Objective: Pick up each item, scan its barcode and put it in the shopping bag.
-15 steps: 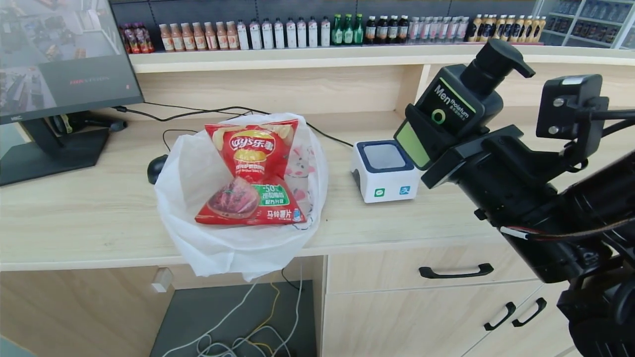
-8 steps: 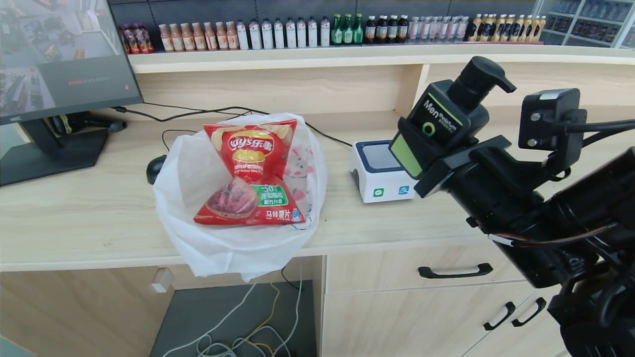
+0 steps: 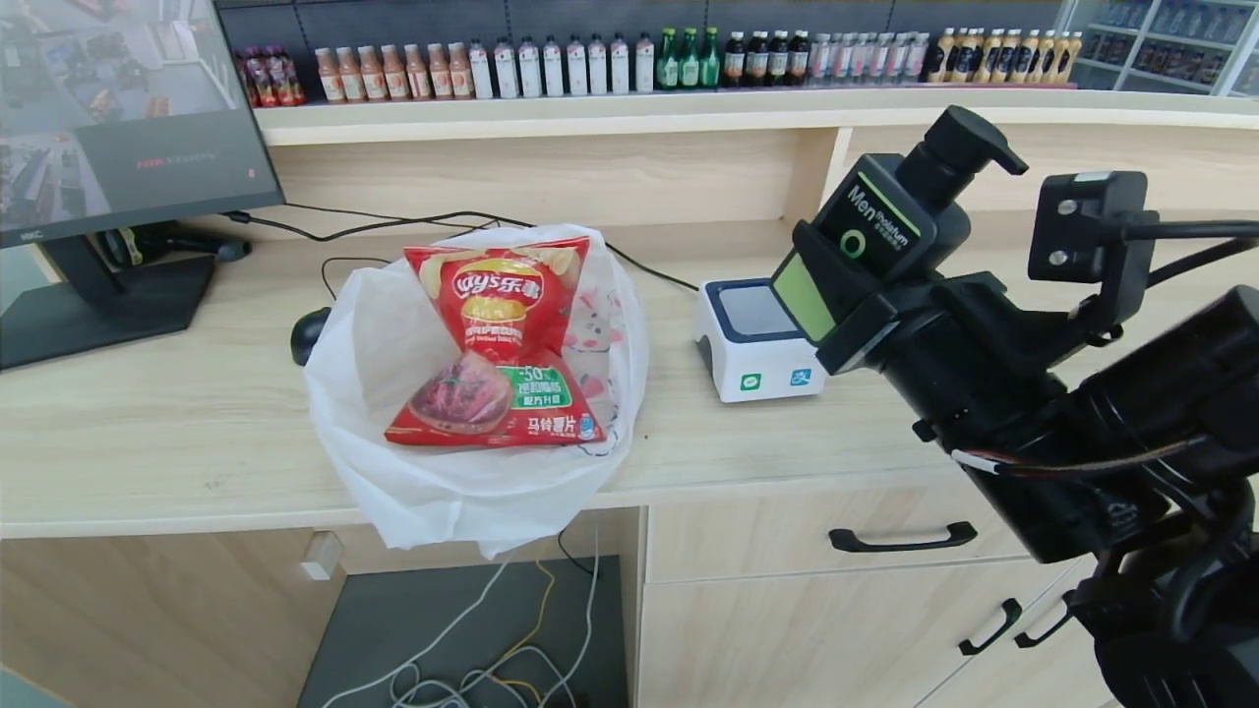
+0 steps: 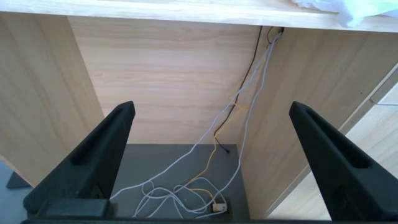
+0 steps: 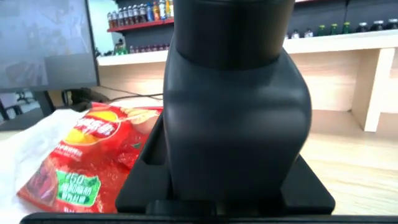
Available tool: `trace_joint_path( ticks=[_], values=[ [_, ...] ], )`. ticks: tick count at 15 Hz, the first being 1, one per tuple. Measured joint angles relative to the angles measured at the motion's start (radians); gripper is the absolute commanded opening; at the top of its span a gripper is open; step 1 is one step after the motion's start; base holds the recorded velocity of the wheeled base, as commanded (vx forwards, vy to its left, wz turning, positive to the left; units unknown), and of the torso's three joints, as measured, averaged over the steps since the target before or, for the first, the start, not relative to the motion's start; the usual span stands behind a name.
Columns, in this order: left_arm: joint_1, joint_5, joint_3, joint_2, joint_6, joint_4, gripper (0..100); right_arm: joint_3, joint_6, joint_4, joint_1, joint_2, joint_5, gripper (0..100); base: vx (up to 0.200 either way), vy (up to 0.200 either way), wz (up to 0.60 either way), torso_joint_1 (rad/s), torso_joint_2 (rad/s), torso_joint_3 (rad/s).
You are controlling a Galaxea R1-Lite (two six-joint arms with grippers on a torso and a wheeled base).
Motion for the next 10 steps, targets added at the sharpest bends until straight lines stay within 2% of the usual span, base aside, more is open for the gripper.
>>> trace_joint_path(
  ticks=[4, 7, 10],
  values=[
    [0.000, 0.000, 0.000, 0.000, 0.000, 0.000, 100, -0.051, 0.145, 0.096, 0.008, -0.009, -0.044, 0, 0.000, 0.000, 0.00, 0.000, 0.00, 0.000],
    [0.000, 0.000, 0.000, 0.000, 0.000, 0.000, 100, -0.119, 0.416, 0.247, 0.008, -0.032, -0.047, 0, 0.000, 0.000, 0.00, 0.000, 0.00, 0.000],
    [0.000, 0.000, 0.000, 0.000, 0.000, 0.000, 100, -0.186, 0.572, 0.299, 0.009, -0.021, -0.080, 0, 0.000, 0.000, 0.00, 0.000, 0.00, 0.000]
  ],
)
